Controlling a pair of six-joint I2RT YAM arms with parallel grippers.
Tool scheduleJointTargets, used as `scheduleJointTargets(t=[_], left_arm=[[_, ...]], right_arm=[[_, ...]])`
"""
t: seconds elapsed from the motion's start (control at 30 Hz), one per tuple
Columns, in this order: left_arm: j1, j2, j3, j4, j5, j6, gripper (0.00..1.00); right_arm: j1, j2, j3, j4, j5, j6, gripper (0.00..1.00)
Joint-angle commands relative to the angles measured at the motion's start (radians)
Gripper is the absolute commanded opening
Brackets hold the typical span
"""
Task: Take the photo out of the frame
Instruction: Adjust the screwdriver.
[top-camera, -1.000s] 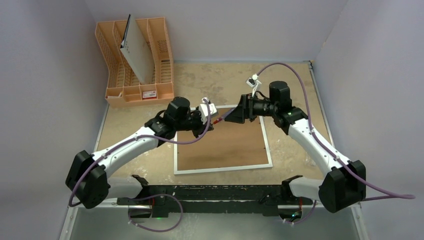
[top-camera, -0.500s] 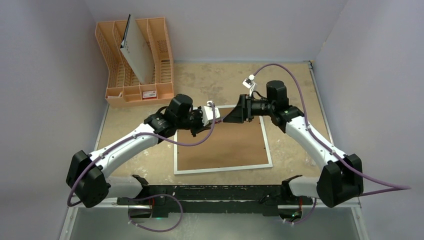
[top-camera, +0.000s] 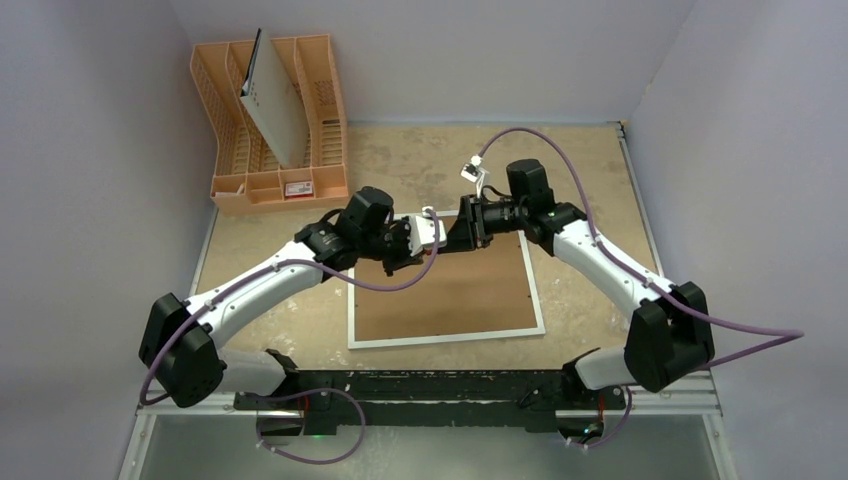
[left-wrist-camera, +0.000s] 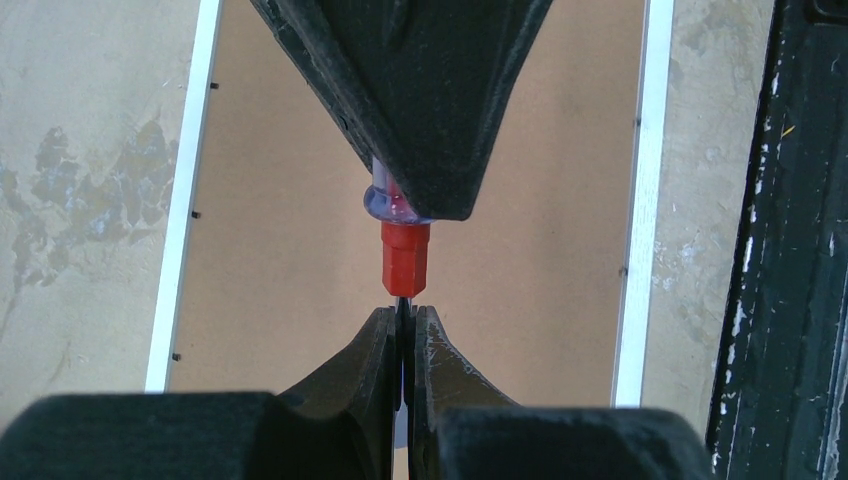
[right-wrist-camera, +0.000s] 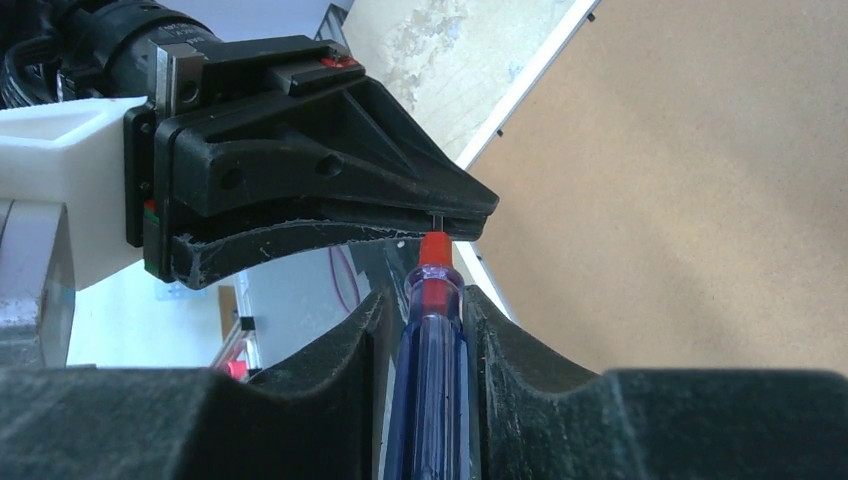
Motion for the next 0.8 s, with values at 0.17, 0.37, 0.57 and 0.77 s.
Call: scheduleJointTargets(t=[0.17, 0.37, 0.57, 0.77], left_arm=[[-0.005, 0.010, 0.064, -0.021, 0.009, 0.076, 0.00], [-0.005, 0.021, 0.075, -0.036, 0.000, 0.083, 0.00], [-0.005, 0.026, 0.076, -0.038, 0.007, 0.094, 0.00], [-0.005, 0.027, 0.076, -0.049, 0.019, 0.094, 0.00]], right_arm=[[0.013, 0.025, 0.073, -0.070, -0.057, -0.073, 0.40], [0.013, 0.032, 0.088, -0.135, -0.099, -0.136, 0.38], [0.014, 0.030, 0.077, -0.133, -0.093, -0.137, 0.33], [0.013, 0.025, 0.057, -0.092, -0.077, -0.101, 0.32]])
